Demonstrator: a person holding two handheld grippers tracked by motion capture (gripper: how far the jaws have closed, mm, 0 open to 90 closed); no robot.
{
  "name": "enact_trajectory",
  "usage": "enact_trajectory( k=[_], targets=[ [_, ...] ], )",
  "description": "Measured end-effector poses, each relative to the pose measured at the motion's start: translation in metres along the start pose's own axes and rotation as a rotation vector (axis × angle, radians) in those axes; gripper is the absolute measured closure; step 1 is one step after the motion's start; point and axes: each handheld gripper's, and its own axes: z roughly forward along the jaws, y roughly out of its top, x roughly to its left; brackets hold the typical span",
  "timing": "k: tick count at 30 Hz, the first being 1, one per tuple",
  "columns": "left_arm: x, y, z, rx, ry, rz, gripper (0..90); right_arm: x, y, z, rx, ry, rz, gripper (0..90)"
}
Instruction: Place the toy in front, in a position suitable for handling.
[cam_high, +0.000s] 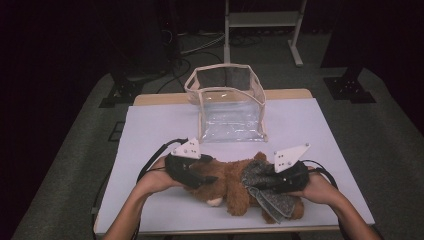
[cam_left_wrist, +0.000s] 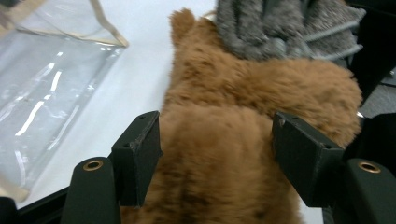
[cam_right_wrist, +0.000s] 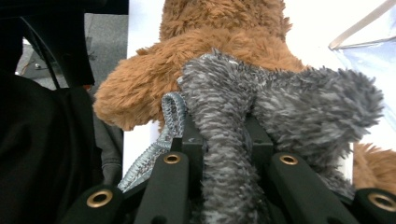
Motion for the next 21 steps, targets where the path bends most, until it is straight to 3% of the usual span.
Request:
enact_trajectory(
  k=[3, 7, 11, 16, 21],
  targets=[
    [0.004, -0.002, -0.001, 0.014, 0.006, -0.009, 32.9, 0.002, -0.001, 0.000, 0.004, 0.001, -0.001, 75.1],
    [0.003, -0.010, 0.009, 0.058, -0.032, -0.035, 35.8, 0.004, -0.001, 0.000, 0.011, 0.007, -0.009, 75.1],
    [-0.005, -0.016, 0.013, 0.051, -0.031, -0.028, 38.3, 0.003, 0.008, -0.006, 0.026, 0.005, -0.029, 74.9],
    [-0.017, -0.019, 0.010, 0.072, -0.047, 0.006, 38.6, -0.013, 0.022, -0.021, -0.005, -0.053, -0.015, 74.7],
    [-0.021, -0.018, 0.009, 0.076, -0.041, 0.018, 36.2, -0.015, 0.015, -0.008, 0.011, -0.019, 0.010, 74.6]
  ],
)
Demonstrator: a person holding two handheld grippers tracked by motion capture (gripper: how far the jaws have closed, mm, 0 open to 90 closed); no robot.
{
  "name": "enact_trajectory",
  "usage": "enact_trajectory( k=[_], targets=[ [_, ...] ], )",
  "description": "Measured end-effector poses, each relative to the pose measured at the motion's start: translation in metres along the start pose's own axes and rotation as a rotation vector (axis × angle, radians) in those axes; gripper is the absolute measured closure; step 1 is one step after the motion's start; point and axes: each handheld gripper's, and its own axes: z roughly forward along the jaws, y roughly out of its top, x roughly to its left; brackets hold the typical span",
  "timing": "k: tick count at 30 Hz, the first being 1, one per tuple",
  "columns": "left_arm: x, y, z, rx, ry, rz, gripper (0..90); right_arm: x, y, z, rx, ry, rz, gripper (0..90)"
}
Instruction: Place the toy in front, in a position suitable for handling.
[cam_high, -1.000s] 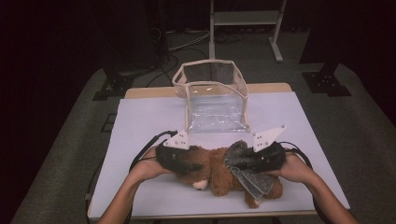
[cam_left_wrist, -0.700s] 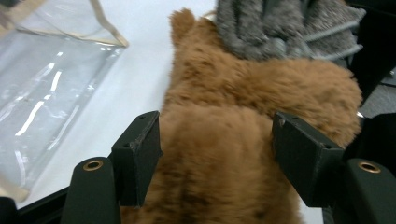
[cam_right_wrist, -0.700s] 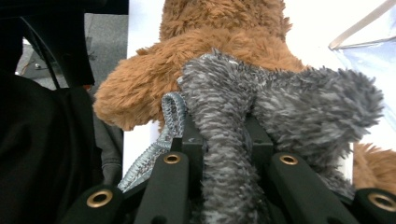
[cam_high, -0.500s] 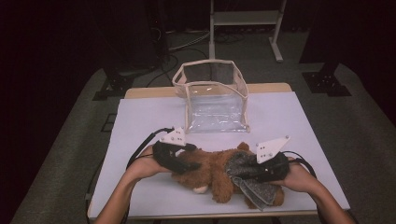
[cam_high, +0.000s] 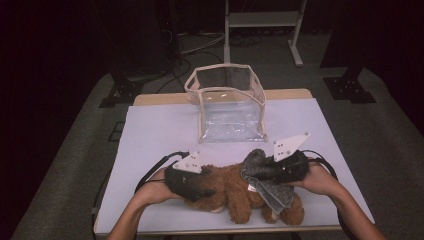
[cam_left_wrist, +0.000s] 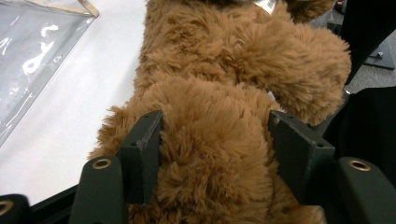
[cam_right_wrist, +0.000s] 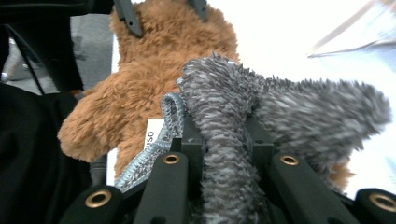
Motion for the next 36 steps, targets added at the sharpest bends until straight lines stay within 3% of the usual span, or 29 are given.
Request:
enact_trajectory(
  k=[6, 9, 12, 17, 21, 23, 31, 36],
  targets=[
    [0.007, 0.013, 0.003, -0.012, -0.001, 0.015, 30.7, 0.011, -0.012, 0.006, -0.007, 0.027, 0.012, 75.3],
    [0.014, 0.012, 0.007, -0.006, -0.012, -0.012, 27.1, 0.015, -0.013, 0.006, -0.003, 0.028, 0.000, 75.4],
    [0.014, 0.009, 0.014, 0.008, -0.026, -0.024, 30.1, 0.017, -0.012, 0.005, 0.008, 0.022, -0.009, 75.3],
    [0.012, 0.003, 0.015, -0.004, -0.028, -0.033, 35.0, 0.019, 0.009, 0.006, 0.015, -0.018, -0.062, 74.9],
    [0.009, 0.004, 0.014, 0.000, -0.013, -0.019, 34.9, 0.032, 0.032, 0.029, 0.035, 0.000, -0.136, 74.7],
    [0.009, 0.002, 0.012, -0.013, -0.014, -0.023, 34.9, 0.035, 0.033, 0.033, 0.056, -0.009, -0.159, 74.7],
    [0.010, -0.004, -0.009, -0.030, -0.009, -0.035, 34.4, 0.027, -0.003, 0.009, 0.030, -0.015, -0.073, 74.9],
    [0.008, -0.009, -0.007, -0.034, -0.008, -0.045, 34.2, 0.030, -0.024, -0.010, 0.036, -0.044, -0.031, 74.9]
  ],
)
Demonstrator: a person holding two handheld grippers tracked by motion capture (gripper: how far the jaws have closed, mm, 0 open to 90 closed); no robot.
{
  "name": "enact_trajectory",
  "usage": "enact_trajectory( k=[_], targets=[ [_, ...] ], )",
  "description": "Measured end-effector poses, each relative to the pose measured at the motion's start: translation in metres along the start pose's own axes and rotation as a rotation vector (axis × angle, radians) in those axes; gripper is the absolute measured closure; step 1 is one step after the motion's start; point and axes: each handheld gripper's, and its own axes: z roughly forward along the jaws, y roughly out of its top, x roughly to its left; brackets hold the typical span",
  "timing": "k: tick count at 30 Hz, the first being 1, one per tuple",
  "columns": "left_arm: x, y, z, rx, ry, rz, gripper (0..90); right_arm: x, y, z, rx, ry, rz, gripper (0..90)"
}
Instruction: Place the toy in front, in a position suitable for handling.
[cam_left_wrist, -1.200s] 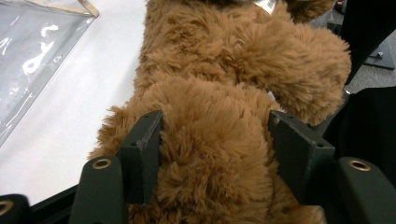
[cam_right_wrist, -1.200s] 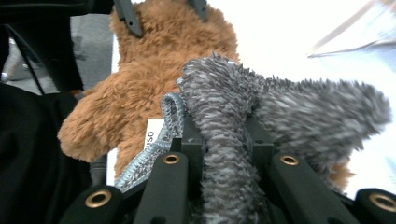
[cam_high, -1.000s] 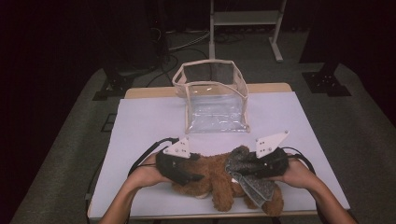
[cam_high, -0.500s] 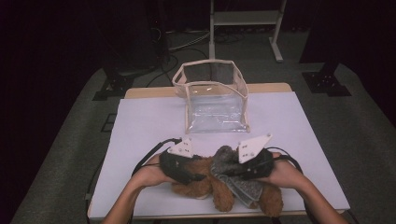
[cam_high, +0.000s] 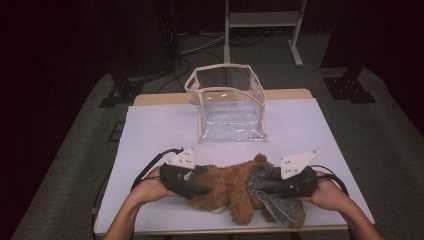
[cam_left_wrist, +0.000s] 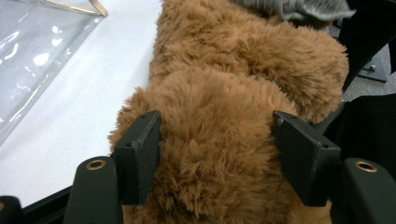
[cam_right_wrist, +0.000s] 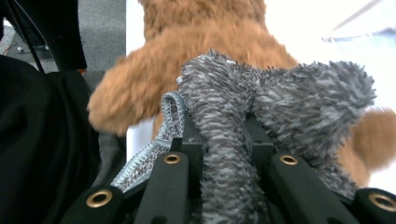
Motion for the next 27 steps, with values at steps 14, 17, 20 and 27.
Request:
enact_trajectory(
  k=[14, 17, 20, 27],
  targets=[
    [-0.001, 0.001, 0.002, 0.002, 0.014, -0.005, 33.4, 0.010, -0.013, -0.019, 0.008, -0.032, 0.022, 74.7],
    [0.001, 0.001, 0.001, 0.006, 0.020, -0.004, 33.2, 0.009, -0.008, -0.015, -0.009, -0.034, 0.010, 74.6],
    [0.002, 0.001, 0.001, -0.004, 0.015, -0.005, 33.2, 0.007, -0.020, -0.020, -0.010, -0.038, 0.036, 74.6],
    [0.000, 0.002, 0.006, -0.007, 0.012, -0.003, 33.3, 0.006, -0.031, -0.030, -0.010, -0.070, 0.075, 74.6]
  ],
)
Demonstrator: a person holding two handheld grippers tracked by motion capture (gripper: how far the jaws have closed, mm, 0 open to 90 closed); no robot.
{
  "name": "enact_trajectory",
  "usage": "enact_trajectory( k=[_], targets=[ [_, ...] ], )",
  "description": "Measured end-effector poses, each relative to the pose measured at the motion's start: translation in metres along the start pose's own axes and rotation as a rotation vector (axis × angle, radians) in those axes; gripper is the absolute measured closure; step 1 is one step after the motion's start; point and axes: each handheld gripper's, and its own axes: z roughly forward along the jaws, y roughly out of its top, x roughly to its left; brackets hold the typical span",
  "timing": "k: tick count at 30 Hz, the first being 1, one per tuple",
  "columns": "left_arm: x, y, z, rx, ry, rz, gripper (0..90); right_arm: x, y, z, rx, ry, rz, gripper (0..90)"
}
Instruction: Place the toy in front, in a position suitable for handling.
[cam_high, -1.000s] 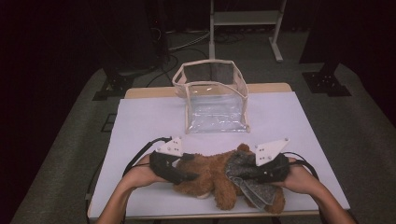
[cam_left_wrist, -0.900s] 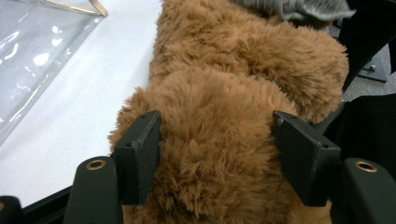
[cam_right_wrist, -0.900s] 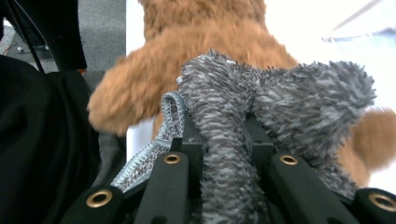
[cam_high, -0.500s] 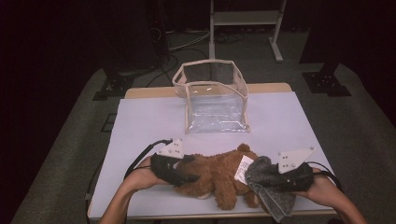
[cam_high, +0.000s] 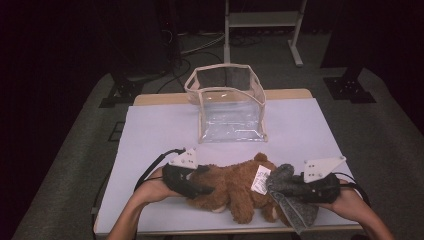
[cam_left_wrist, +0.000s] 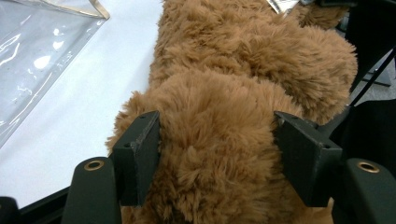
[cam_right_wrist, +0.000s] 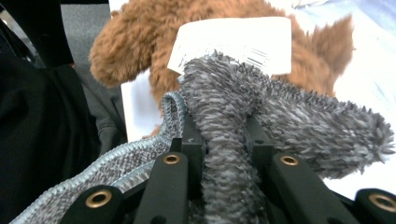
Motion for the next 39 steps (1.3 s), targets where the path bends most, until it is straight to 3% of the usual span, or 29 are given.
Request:
enact_trajectory(
  k=[6, 8, 12, 17, 22, 28, 31, 34, 39],
  targets=[
    [-0.001, 0.001, 0.001, 0.005, 0.001, 0.004, 33.5, -0.001, 0.054, 0.030, -0.013, 0.030, -0.117, 74.5],
    [-0.001, 0.001, 0.001, 0.005, -0.001, 0.006, 33.5, -0.002, 0.067, 0.040, -0.021, 0.049, -0.140, 74.5],
    [-0.002, 0.000, 0.001, 0.002, 0.002, 0.009, 33.5, -0.002, 0.086, 0.062, 0.014, 0.087, -0.177, 74.4],
    [-0.004, -0.001, -0.005, -0.011, 0.007, 0.017, 33.3, -0.006, 0.074, 0.061, 0.050, 0.106, -0.153, 75.4],
    [-0.003, -0.005, -0.021, -0.006, 0.044, 0.023, 32.2, -0.012, 0.060, 0.056, 0.058, 0.094, -0.125, 75.9],
    [-0.002, -0.015, -0.013, -0.005, 0.009, -0.003, 37.7, -0.021, 0.051, 0.045, 0.072, 0.088, -0.075, 75.9],
    [-0.002, -0.015, -0.007, 0.009, 0.010, 0.002, 38.1, -0.021, 0.059, 0.044, 0.091, 0.094, -0.088, 75.9],
    [-0.002, -0.015, -0.004, 0.012, 0.007, -0.002, 38.6, -0.022, 0.078, 0.047, 0.093, 0.114, -0.118, 75.8],
    [-0.004, -0.013, -0.003, 0.022, 0.008, 0.012, 38.4, -0.012, 0.105, 0.075, 0.108, 0.166, -0.171, 75.6]
  ],
)
